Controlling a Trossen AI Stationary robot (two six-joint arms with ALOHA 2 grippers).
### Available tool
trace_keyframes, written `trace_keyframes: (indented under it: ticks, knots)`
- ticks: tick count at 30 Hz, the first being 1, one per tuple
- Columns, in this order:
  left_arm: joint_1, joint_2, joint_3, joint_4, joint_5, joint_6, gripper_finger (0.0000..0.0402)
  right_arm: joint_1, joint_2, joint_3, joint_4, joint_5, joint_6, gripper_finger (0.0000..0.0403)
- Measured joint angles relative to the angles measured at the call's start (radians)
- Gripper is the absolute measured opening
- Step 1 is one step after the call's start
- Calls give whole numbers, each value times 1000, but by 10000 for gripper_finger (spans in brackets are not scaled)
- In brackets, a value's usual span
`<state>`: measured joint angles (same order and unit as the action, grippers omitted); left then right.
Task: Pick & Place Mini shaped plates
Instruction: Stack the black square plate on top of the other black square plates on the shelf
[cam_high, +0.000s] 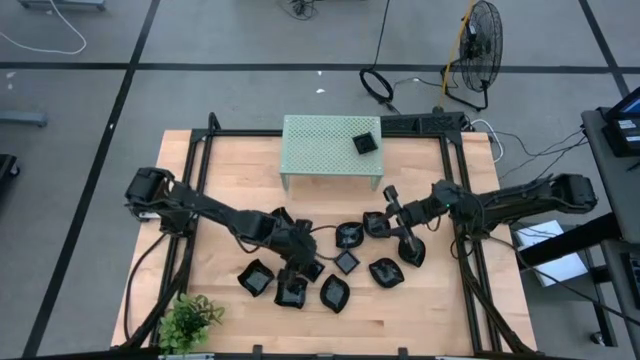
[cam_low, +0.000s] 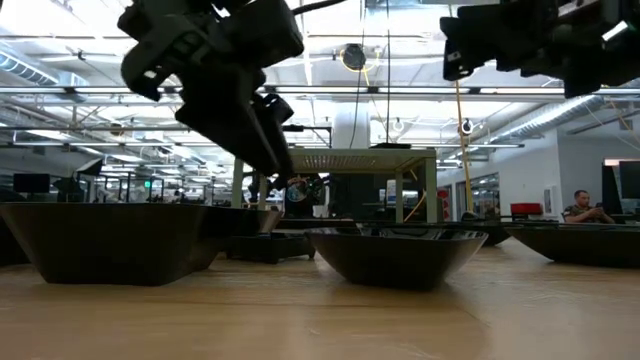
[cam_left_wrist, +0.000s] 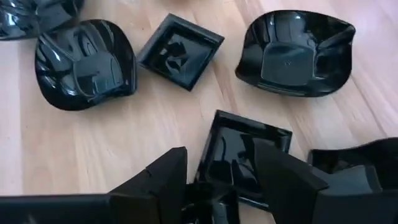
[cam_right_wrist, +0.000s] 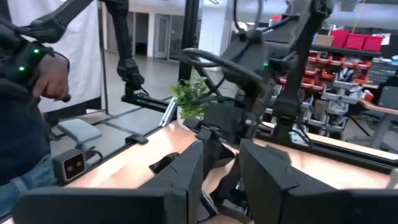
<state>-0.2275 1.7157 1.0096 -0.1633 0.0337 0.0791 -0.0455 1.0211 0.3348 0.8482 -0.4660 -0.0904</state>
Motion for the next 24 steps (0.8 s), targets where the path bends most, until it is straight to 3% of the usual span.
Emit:
trace_keyframes:
  ticks: [6, 17, 24]
  knots:
    - [25, 20, 1, 74, 72, 18, 191, 15, 0, -1, 8, 2, 0, 93]
    - [37, 97, 140, -137, 161, 165, 191, 15, -1, -1, 18, 103, -6, 93]
    - [44, 149, 145, -128, 229, 147, 191, 15, 1, -1, 4, 99, -4, 93]
